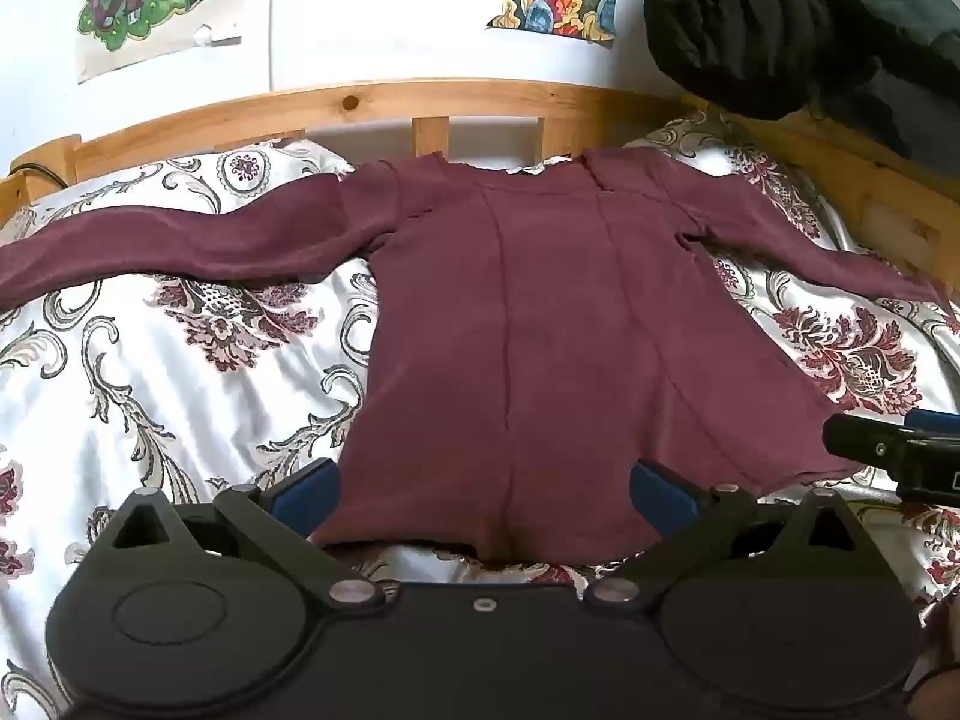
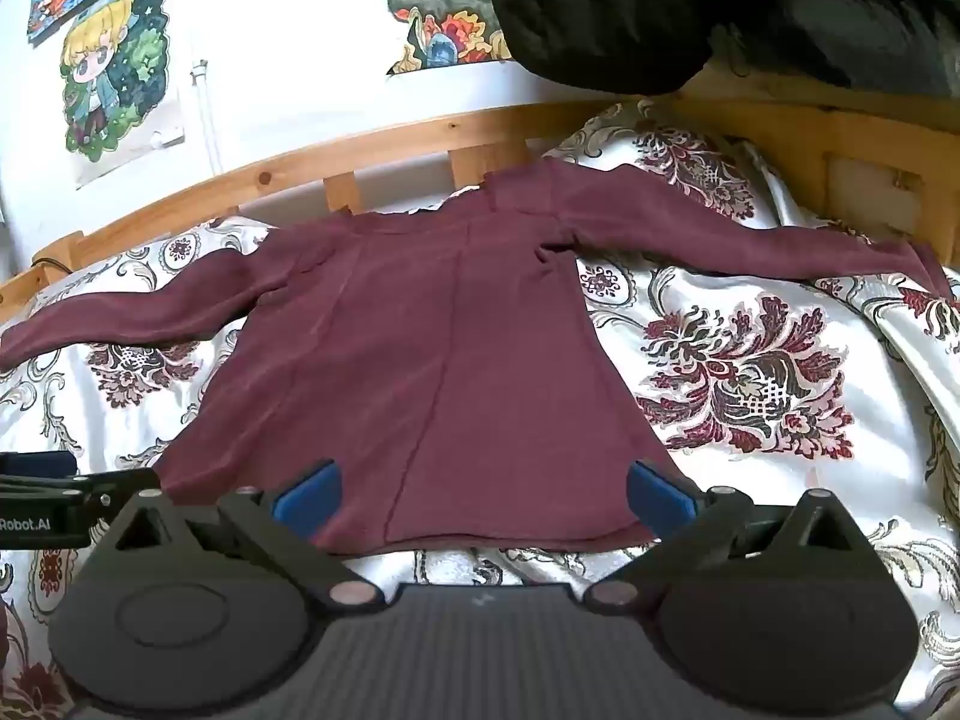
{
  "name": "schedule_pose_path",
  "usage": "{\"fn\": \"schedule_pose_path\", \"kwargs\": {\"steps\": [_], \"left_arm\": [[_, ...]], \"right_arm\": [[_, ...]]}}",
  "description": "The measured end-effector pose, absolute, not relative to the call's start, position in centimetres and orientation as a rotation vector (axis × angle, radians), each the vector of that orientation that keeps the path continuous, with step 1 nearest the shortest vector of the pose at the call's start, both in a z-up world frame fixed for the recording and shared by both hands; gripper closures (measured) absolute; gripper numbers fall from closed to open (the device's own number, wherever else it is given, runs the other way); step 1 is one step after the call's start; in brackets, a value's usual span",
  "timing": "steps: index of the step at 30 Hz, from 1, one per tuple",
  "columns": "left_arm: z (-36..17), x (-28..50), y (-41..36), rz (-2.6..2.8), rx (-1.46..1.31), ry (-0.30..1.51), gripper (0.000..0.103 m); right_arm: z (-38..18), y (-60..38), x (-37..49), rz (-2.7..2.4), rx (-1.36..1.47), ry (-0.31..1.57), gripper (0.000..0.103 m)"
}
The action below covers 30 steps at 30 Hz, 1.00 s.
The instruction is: Fold small clothes
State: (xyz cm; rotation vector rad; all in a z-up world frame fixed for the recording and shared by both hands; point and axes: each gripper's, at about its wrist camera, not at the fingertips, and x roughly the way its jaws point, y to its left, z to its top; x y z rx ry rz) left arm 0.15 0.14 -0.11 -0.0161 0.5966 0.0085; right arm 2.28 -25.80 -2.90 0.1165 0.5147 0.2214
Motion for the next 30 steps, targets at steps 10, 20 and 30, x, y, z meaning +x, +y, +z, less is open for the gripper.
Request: {"fn": "schedule_pose_path", "kwargs": {"steps": [10,20,30], "left_arm": [[-0.11,-0.16,-0.22,0.008,-0.008,0.591,0.001],[-0.08,-0.02,-0.17,0.004,-0.011,0.597,0.001],[-0.12,-0.01,-0.17,0.003,-0.010,0.597,0.001]], "right_arm": [[-2.93,-25.77,2.31,0.222,0.124,0.524,0.000],[-2.82,-25.76,2.44,0.222,0.128,0.524,0.000],[-2.99,-26.03,2.64,0.211,0.141,0.531,0.000]]}}
